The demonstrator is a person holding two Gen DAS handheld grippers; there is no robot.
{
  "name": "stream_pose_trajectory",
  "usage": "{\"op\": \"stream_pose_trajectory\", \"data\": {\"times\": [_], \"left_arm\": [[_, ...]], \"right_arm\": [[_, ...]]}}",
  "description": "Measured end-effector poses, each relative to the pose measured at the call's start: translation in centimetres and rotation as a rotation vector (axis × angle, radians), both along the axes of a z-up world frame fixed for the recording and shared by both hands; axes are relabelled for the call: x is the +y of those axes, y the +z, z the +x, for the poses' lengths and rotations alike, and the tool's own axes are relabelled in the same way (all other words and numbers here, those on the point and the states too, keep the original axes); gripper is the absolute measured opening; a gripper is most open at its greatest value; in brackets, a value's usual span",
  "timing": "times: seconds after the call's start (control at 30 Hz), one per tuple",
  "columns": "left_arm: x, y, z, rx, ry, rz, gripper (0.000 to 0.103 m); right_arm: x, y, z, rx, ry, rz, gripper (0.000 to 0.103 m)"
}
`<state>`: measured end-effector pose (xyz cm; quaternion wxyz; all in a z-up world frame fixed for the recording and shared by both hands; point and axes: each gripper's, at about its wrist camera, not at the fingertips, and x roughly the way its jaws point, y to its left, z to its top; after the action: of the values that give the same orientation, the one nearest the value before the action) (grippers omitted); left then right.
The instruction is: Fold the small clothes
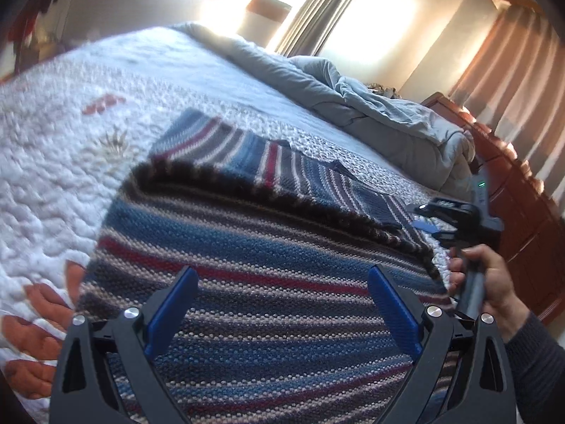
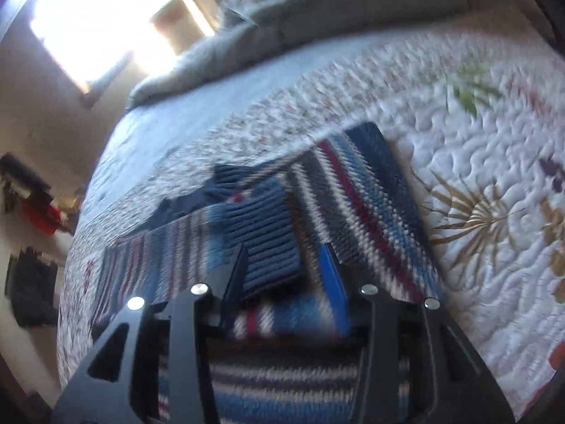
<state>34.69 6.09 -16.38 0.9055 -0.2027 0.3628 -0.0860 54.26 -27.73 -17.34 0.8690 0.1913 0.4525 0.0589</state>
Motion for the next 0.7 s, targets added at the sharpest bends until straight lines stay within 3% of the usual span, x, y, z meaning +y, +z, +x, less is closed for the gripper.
{"op": "stream_pose_trajectory", "data": {"times": [0.13,0.37,0.5,0.7], "left_arm": [[-2.4,3.3,-2.3,-0.056,-0.037,0.114,0.097],[-5.5,8.4,-7.1,-0.119,-0.074,0.231,0.097],[-6.2,9.7,-10.6,-0.102,-0.086,0.269,0.098],[-5.2,9.4,-15.4,-0.032,-0.086,0.334,0.098]], "right_arm": [[1.3,0.9,-6.6,-0.020,0.112,-0.018,0.057],[0.1,-0.2,-18.3,0.065,0.186,0.037,0.068],[-1.3,0.4,-24.1,0.085,0.192,0.063,0.075],[-3.2,1.4,-29.9,0.091,0.173,0.112,0.075]]}}
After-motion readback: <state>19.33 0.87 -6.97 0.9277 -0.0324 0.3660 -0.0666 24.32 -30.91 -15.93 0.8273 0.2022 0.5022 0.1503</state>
